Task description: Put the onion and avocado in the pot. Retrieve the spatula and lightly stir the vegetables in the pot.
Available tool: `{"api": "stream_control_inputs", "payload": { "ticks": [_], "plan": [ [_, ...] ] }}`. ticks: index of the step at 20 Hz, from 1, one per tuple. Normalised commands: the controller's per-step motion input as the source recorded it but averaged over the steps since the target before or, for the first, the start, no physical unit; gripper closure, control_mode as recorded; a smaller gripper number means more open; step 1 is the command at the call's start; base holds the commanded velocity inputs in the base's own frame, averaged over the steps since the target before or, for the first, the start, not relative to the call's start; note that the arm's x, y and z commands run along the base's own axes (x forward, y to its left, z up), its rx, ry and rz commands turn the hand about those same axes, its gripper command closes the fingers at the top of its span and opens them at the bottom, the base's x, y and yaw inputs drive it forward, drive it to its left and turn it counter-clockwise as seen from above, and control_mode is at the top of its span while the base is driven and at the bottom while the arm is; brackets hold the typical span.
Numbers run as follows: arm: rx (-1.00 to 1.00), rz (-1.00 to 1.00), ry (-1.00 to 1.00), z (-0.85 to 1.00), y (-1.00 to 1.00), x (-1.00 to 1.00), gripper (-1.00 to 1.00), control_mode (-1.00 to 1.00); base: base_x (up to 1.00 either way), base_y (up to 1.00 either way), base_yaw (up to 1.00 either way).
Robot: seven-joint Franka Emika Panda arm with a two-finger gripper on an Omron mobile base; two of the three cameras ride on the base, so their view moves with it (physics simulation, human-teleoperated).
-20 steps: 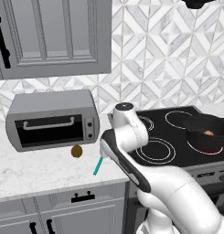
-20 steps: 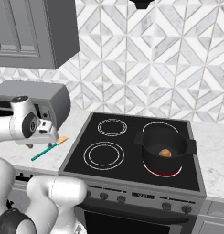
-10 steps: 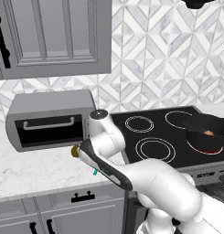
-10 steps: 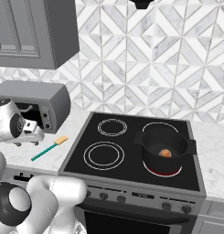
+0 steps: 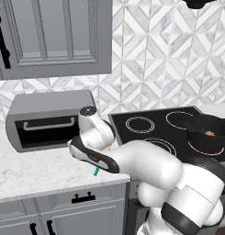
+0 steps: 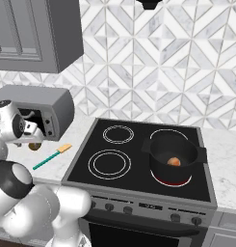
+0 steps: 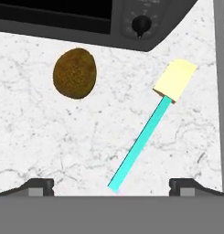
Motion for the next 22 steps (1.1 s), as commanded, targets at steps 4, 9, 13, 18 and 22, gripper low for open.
{"api": "stream_control_inputs", "payload": {
  "ticks": [4, 9, 13, 18, 22],
  "plan": [
    [0.02, -0.04, 0.0, -0.02, 0.34, 0.12, -1.0, -1.0, 0.0, 0.0, 0.0],
    [0.01, -0.1, -0.06, -0.11, 0.25, 0.12, -1.0, -1.0, 0.0, 0.0, 0.0],
    [0.01, -0.15, 0.0, -0.06, 0.0, 0.26, -1.0, -1.0, 0.0, 0.0, 0.0],
    [0.01, -0.14, 0.0, -0.09, 0.02, 0.32, -1.0, -1.0, 0.0, 0.0, 0.0],
    [0.0, -0.06, 0.0, -0.17, 0.1, 0.19, -1.0, -1.0, 0.0, 0.0, 0.0]
  ]
}}
